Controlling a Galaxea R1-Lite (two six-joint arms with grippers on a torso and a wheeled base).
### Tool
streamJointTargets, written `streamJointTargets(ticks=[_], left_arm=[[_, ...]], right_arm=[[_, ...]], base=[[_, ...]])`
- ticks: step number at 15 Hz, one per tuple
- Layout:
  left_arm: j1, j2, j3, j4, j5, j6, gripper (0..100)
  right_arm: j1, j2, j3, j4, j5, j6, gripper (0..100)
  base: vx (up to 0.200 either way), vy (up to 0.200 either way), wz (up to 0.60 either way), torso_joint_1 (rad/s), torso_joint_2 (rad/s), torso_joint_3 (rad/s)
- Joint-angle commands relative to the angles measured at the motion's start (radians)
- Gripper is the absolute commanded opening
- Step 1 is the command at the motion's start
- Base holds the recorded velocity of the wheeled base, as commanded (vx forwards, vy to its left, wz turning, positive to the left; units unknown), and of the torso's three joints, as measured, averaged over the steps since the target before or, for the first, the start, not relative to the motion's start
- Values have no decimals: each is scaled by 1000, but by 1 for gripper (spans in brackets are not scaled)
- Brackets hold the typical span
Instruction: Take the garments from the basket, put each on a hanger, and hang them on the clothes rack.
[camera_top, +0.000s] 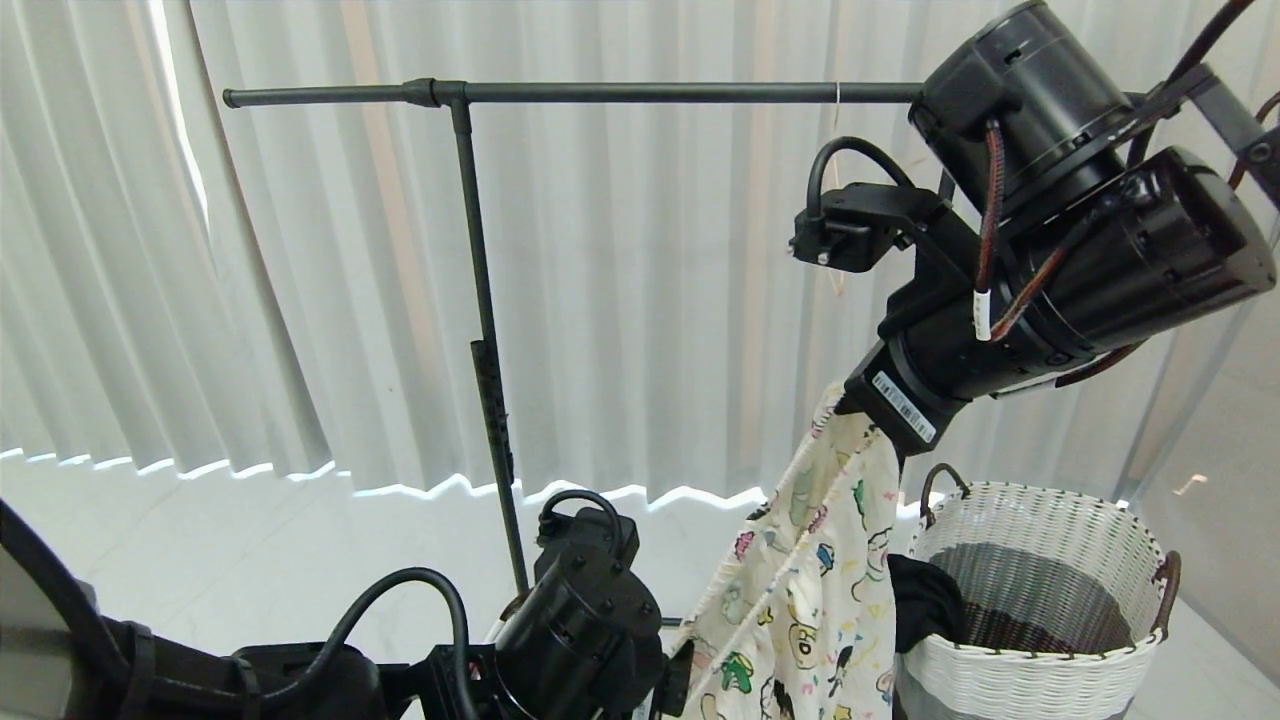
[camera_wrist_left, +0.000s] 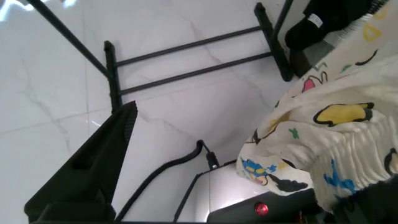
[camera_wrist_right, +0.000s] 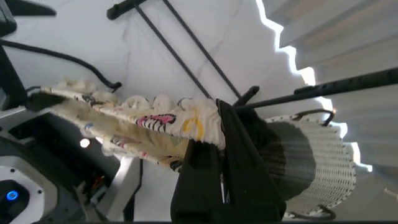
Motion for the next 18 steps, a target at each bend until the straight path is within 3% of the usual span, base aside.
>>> streamJointTargets(ticks=[1, 2, 3, 5, 8, 10, 11, 14, 15, 16, 18], left_arm=[[0, -9, 3, -2, 15, -1, 100], [0, -9, 3, -2, 17, -1, 100], [0, -13, 5, -2, 17, -1, 0], [-1, -15, 5, -2, 20, 1, 0], [-15, -5, -1, -9, 99, 1, 0], [-17, -128, -70, -11, 23, 50, 0], [14, -177, -133, 70, -28, 93, 0], [91, -279, -426, 458, -120, 179, 0], [114, -288, -604, 659, -154, 184, 0], [117, -283, -731, 788, -154, 184, 0], [115, -265, -954, 972, -154, 196, 0]], right_arm=[[0, -16, 1, 16, -1, 12, 0], [0, -22, 2, 23, -1, 19, 0], [0, -27, 7, 25, -4, 21, 0], [0, -42, 25, 27, -15, 25, 0], [0, -84, 85, 28, -19, 76, 0], [0, -147, 169, 28, -44, 150, 0], [0, -177, 202, 28, -47, 173, 0], [-1, -271, 226, 34, -50, 237, 0], [-24, -302, 208, 51, -53, 233, 0], [-27, -312, 177, 53, -53, 231, 0], [-29, -294, 48, 56, -52, 225, 0]], base=[[0, 0, 0, 0, 0, 0], [0, 0, 0, 0, 0, 0], [0, 0, 0, 0, 0, 0], [0, 0, 0, 0, 0, 0], [0, 0, 0, 0, 0, 0], [0, 0, 0, 0, 0, 0], [0, 0, 0, 0, 0, 0], [0, 0, 0, 0, 0, 0], [0, 0, 0, 0, 0, 0], [0, 0, 0, 0, 0, 0], [0, 0, 0, 0, 0, 0]])
